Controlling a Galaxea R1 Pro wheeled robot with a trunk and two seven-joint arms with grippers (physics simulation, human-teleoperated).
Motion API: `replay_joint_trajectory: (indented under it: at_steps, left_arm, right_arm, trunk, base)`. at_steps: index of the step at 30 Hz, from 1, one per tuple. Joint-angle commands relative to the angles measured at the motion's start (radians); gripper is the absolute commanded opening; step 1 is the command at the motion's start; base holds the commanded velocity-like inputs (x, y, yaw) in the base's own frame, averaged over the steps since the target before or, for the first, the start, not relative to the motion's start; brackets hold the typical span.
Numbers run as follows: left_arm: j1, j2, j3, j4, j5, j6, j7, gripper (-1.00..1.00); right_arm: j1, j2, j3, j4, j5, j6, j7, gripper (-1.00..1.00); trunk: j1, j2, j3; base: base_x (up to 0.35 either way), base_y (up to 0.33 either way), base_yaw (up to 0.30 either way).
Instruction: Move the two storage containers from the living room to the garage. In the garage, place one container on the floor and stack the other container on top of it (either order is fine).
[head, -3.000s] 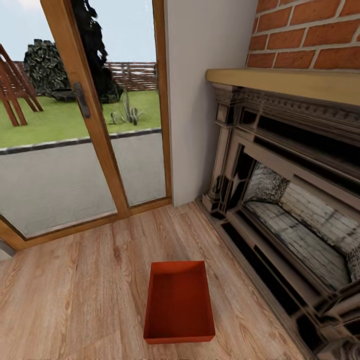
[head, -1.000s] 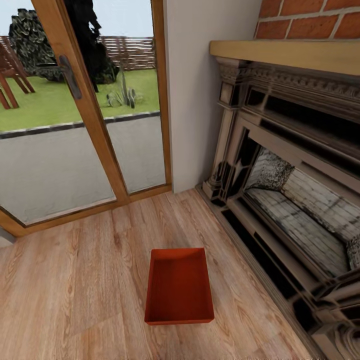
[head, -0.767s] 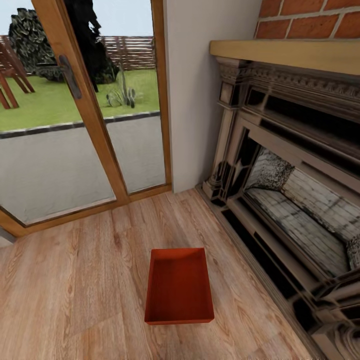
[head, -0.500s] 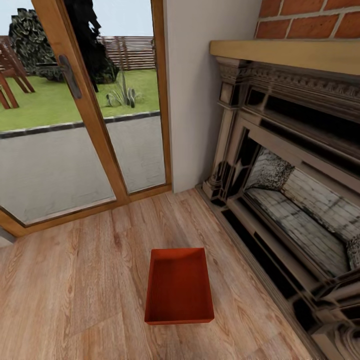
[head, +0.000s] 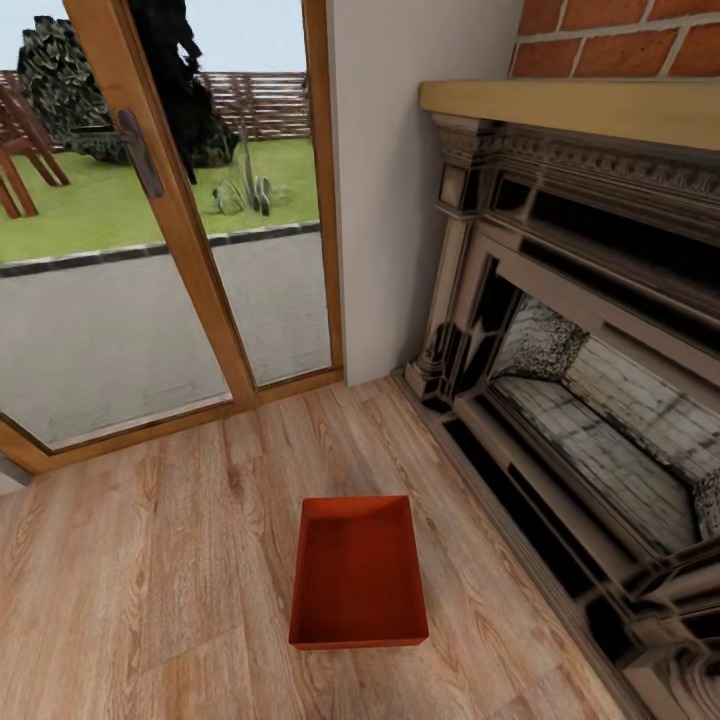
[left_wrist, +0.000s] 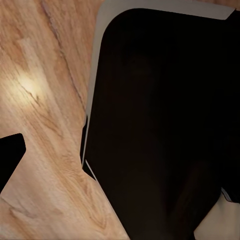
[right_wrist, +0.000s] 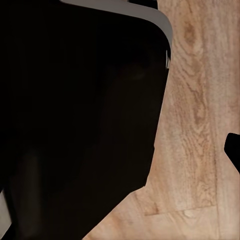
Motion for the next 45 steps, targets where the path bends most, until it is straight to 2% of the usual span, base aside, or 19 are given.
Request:
replay_joint_trajectory:
  at_steps: [1, 15, 18, 22, 23, 24, 27, 28, 31, 34, 37, 42, 45]
  left_arm:
    - [-0.001, 0.000, -0.002, 0.001, 0.008, -0.002, -0.005, 1.00]
    - [-0.001, 0.000, 0.001, 0.000, 0.000, 0.005, -0.004, 1.00]
    - [-0.002, 0.007, 0.002, -0.019, -0.002, 0.012, -0.005, 1.00]
    - [-0.003, 0.025, 0.001, -0.144, -0.004, 0.055, -0.009, 1.00]
    - [-0.003, 0.032, 0.001, -0.185, -0.004, 0.084, -0.008, 1.00]
    - [-0.004, 0.044, 0.001, -0.302, -0.004, 0.169, -0.004, 1.00]
    - [-0.004, 0.054, 0.001, -0.442, -0.005, 0.259, -0.002, 1.00]
    - [-0.008, 0.059, 0.002, -0.535, -0.005, 0.320, -0.001, 1.00]
    - [-0.015, 0.061, 0.003, -0.586, -0.006, 0.365, 0.000, 1.00]
    - [-0.020, 0.059, 0.003, -0.591, -0.006, 0.379, 0.004, 1.00]
    - [-0.040, 0.056, 0.004, -0.599, -0.008, 0.404, 0.041, 1.00]
    - [-0.110, 0.051, 0.003, -0.604, -0.010, 0.433, 0.086, 1.00]
    - [-0.179, 0.049, 0.004, -0.605, -0.010, 0.438, 0.090, 1.00]
  right_arm:
    - [-0.001, 0.000, 0.008, 0.003, -0.010, -0.005, 0.003, 1.00]
    - [-0.002, 0.002, 0.017, -0.007, -0.005, -0.004, 0.002, 1.00]
    - [-0.002, -0.004, 0.017, -0.030, -0.004, 0.002, 0.001, 1.00]
    - [-0.002, -0.029, 0.018, -0.129, -0.003, 0.008, -0.005, 1.00]
    - [-0.002, -0.036, 0.018, -0.157, -0.002, 0.009, -0.010, 1.00]
    - [-0.001, -0.052, 0.017, -0.214, -0.002, 0.019, -0.024, 1.00]
    - [-0.005, -0.059, 0.017, -0.247, -0.002, 0.053, -0.039, 1.00]
    - [-0.032, -0.060, 0.016, -0.262, -0.002, 0.085, -0.050, 1.00]
    - [-0.097, -0.060, 0.016, -0.269, -0.003, 0.125, -0.061, 1.00]
    - [-0.156, -0.060, 0.015, -0.270, -0.004, 0.170, -0.066, 1.00]
    - [-0.210, -0.059, 0.015, -0.271, -0.005, 0.192, -0.075, 1.00]
    - [-0.278, -0.059, 0.014, -0.271, -0.005, 0.199, -0.099, 1.00]
    - [-0.342, -0.058, 0.013, -0.270, -0.005, 0.200, -0.132, 1.00]
  trunk:
    - [0.000, 0.000, -0.001]
    - [0.000, 0.000, -0.001]
    - [0.000, 0.000, -0.001]
    - [0.000, 0.000, -0.001]
    - [0.000, 0.000, -0.001]
    - [0.000, 0.000, -0.001]
    - [0.000, 0.000, -0.001]
    - [0.000, 0.000, -0.001]
    - [0.000, 0.000, -0.001]
    - [0.000, 0.000, -0.001]
    - [0.000, 0.000, -0.001]
    - [0.000, 0.000, -0.001]
    - [0.000, 0.000, -0.001]
  base:
    - [0.000, 0.000, 0.000]
    - [0.000, 0.000, 0.000]
    - [0.000, 0.000, 0.000]
    - [0.000, 0.000, 0.000]
    - [0.000, 0.000, 0.000]
    - [0.000, 0.000, 0.000]
    - [0.000, 0.000, 0.000]
    - [0.000, 0.000, 0.000]
    - [0.000, 0.000, 0.000]
    - [0.000, 0.000, 0.000]
    - [0.000, 0.000, 0.000]
    - [0.000, 0.000, 0.000]
    - [0.000, 0.000, 0.000]
